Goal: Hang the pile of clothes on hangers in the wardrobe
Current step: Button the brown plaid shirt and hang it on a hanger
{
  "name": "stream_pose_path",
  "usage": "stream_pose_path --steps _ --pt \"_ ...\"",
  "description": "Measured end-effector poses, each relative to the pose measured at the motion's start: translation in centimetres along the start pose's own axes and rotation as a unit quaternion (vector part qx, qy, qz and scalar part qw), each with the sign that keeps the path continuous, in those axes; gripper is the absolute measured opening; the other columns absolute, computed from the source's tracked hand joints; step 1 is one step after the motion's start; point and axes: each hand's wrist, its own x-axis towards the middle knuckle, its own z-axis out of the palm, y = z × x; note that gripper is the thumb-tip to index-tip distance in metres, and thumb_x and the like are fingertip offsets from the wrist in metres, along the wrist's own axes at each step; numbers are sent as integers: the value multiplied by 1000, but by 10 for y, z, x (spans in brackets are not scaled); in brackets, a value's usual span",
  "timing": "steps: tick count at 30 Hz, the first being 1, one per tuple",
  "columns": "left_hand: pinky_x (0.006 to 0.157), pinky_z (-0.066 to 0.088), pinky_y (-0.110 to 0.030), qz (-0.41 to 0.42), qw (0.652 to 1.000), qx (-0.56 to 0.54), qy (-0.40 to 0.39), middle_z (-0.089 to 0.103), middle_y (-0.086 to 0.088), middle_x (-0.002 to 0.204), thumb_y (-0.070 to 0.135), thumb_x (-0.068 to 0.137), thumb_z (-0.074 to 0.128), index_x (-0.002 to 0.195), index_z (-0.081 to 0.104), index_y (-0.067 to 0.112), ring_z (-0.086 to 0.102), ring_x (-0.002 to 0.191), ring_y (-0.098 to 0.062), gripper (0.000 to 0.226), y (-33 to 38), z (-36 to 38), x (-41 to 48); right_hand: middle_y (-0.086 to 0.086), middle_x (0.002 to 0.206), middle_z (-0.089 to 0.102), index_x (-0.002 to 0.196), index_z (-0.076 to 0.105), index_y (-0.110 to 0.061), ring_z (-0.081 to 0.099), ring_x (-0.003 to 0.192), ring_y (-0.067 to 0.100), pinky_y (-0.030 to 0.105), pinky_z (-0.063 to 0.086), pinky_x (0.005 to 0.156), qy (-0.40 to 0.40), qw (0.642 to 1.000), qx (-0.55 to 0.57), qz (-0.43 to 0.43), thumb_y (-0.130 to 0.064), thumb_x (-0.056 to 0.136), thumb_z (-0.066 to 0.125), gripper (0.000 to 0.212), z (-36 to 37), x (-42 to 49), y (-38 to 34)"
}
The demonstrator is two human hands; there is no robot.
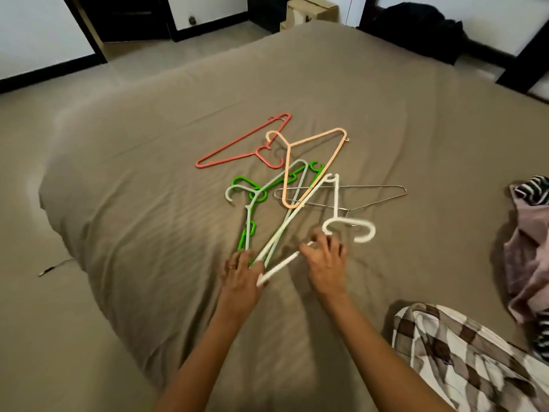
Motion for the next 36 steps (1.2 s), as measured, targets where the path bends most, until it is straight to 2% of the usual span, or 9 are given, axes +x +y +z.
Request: stream_pose_path --steps 3,8,12,15,20,22,25,28,36 --pt "55 52 -39 4 994 -111 -7 55 -4 103 28 81 52 95 49 24 63 71 -33 15 37 -9 -14 3 109 39 88 71 -18 45 88 17 37 46 74 95 975 186 82 5 72 57 31 -33 6 8" --pt "43 42 -32 17 995 -94 35 55 -5 84 17 79 38 87 51 20 54 49 -26 16 121 -36 -30 3 139 36 142 31 -33 53 109 -4 27 47 97 132 817 474 301 5 92 38 63 -100 -10 3" --pt "48 44 -32 47 994 -83 54 55 -7 75 13 81 38 78 58 14 55 53 -24 20 189 -44 -39 -4 102 59 137 12 -41 67 84 15 35 55 76 100 793 471 373 -21 102 35 47 -151 -48 29" --pt "64 49 -37 9 956 -294 -9 58 -11 93 6 90 45 99 52 15 60 75 -25 14 246 -32 -70 6 85 60 134 25 -19 60 79 23 35 47 72 -17 796 411 444 -17 98 40 39 -175 -86 51" --pt "92 50 -39 356 901 -223 -112 49 -17 131 25 87 51 136 32 16 55 116 -31 54 298 -17 -116 11 81 63 117 45 -28 59 68 26 28 48 56 105 649 463 594 8 87 41 47 -215 -171 132" --pt "95 46 -32 347 893 -259 -119 46 -11 134 36 89 56 135 33 19 52 115 -23 55 296 -11 -112 16 94 65 122 49 -34 62 66 24 38 55 60 125 660 442 594 9 87 42 56 -238 -210 168" --pt "94 40 -36 112 959 -232 -119 50 -14 120 24 87 61 123 46 2 51 109 -28 45 285 0 -87 16 103 67 137 41 -31 65 80 28 49 55 79 75 755 324 565 2 94 43 55 -282 -267 211" --pt "90 40 -45 -26 975 -122 -187 52 -30 113 27 85 65 110 49 -8 52 107 -44 46 281 18 -47 7 95 67 134 38 -37 61 66 14 44 56 68 -35 834 216 506 -3 95 48 52 -316 -309 243" --pt "72 45 -39 -10 959 -104 -263 65 -30 93 14 82 68 91 62 -8 63 91 -41 24 294 46 0 7 94 67 137 44 -35 51 61 8 30 50 66 -248 882 146 374 -7 94 47 51 -330 -332 292"
